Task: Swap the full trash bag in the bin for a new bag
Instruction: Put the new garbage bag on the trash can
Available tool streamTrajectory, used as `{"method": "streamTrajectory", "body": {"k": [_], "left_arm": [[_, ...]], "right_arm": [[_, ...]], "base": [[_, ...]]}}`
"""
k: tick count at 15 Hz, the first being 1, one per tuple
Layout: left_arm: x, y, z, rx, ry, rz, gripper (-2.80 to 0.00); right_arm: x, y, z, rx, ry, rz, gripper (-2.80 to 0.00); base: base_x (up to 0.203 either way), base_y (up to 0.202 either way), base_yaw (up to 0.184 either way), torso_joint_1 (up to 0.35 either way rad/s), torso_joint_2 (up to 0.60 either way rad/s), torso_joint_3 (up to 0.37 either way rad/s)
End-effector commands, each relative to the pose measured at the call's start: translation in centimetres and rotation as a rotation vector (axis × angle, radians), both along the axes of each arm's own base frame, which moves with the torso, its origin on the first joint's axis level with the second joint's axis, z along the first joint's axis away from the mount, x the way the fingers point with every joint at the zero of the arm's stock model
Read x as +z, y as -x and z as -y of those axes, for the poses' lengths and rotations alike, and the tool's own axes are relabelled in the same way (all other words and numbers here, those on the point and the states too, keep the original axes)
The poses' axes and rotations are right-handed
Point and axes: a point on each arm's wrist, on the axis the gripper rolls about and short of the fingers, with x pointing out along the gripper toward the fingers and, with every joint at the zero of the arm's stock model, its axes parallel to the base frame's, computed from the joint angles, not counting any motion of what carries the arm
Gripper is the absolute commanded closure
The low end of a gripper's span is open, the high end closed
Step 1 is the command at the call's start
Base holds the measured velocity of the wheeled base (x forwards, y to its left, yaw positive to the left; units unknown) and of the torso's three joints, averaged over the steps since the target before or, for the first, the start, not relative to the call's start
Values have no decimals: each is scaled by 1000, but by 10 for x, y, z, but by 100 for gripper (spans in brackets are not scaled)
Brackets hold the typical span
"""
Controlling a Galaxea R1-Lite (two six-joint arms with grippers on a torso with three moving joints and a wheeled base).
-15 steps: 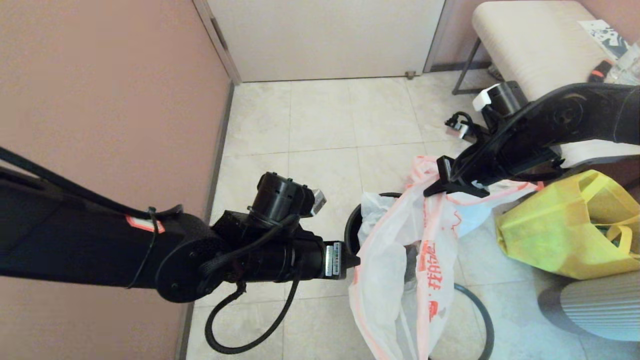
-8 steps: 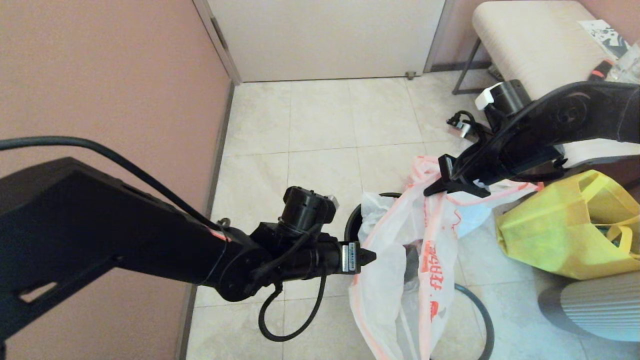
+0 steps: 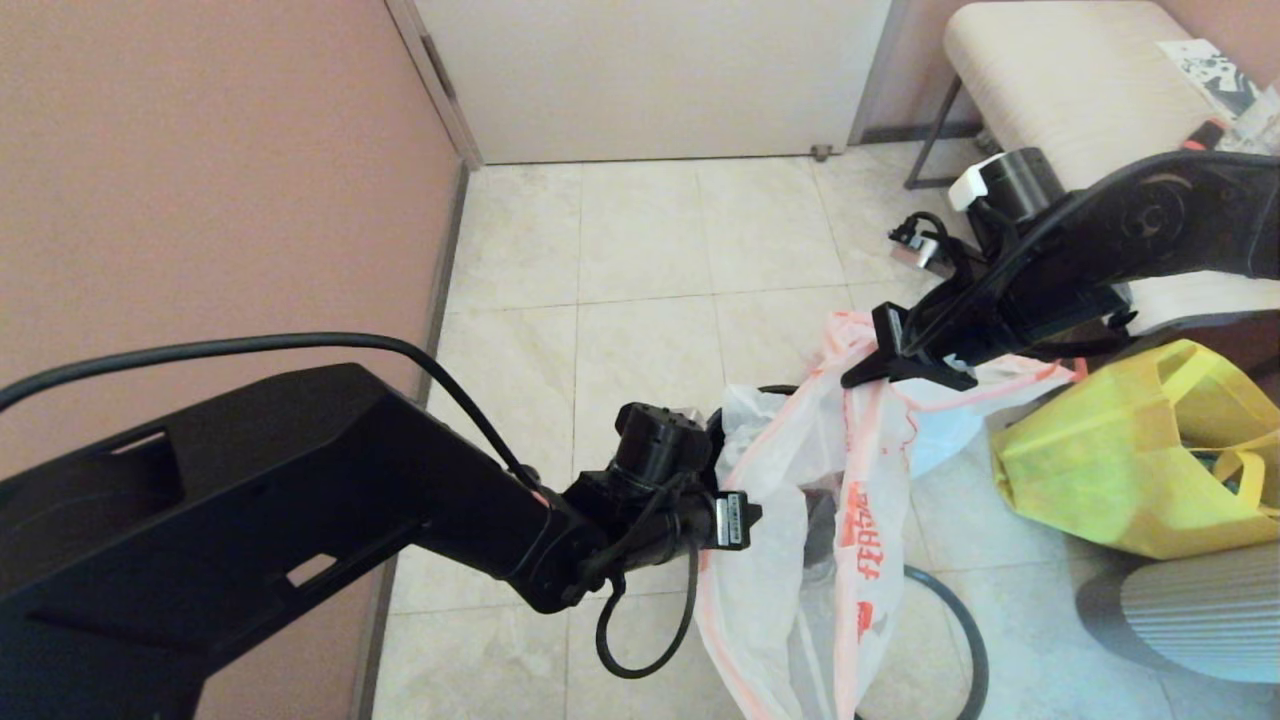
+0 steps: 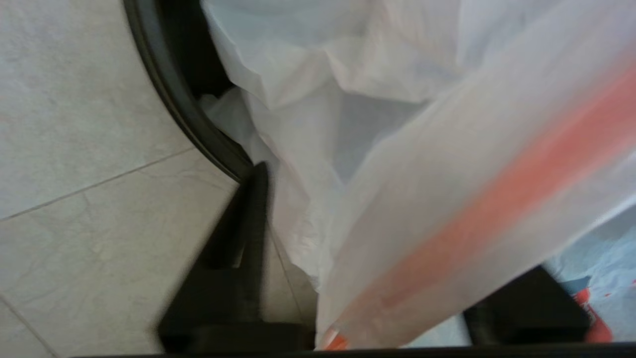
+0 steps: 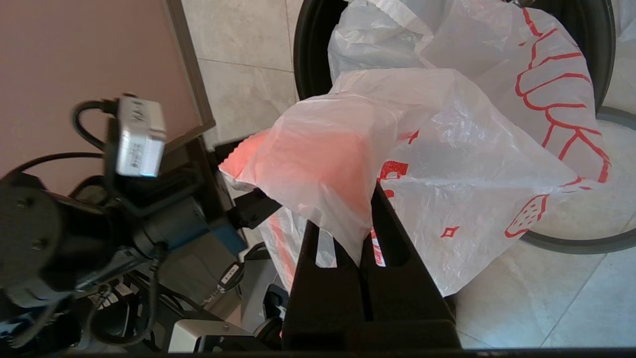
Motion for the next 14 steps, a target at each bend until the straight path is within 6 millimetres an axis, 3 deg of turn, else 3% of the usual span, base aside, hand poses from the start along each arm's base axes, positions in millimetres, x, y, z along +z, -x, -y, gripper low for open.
{"method": "streamTrajectory", "body": {"k": [1, 6, 7, 10, 14], "left_arm": [[-3, 0, 0, 2, 0, -5, 0], [1, -1, 0, 26, 43, -22, 0], [4, -4, 0, 36, 62, -16, 0], [17, -4, -1, 51, 110, -3, 0], [29, 1, -4, 64, 138, -9, 0]], "right_arm": [[7, 5, 1, 2, -6, 12, 0], [3, 5, -7, 21, 7, 8, 0], [3, 5, -7, 20, 13, 11, -280], [8, 17, -6, -40, 93, -2, -280], [26, 76, -5, -96, 289, -49, -280]], "base": [[0, 0, 0, 0, 0, 0], [0, 0, 0, 0, 0, 0], [0, 0, 0, 0, 0, 0], [0, 0, 0, 0, 0, 0], [0, 0, 0, 0, 0, 0]]}}
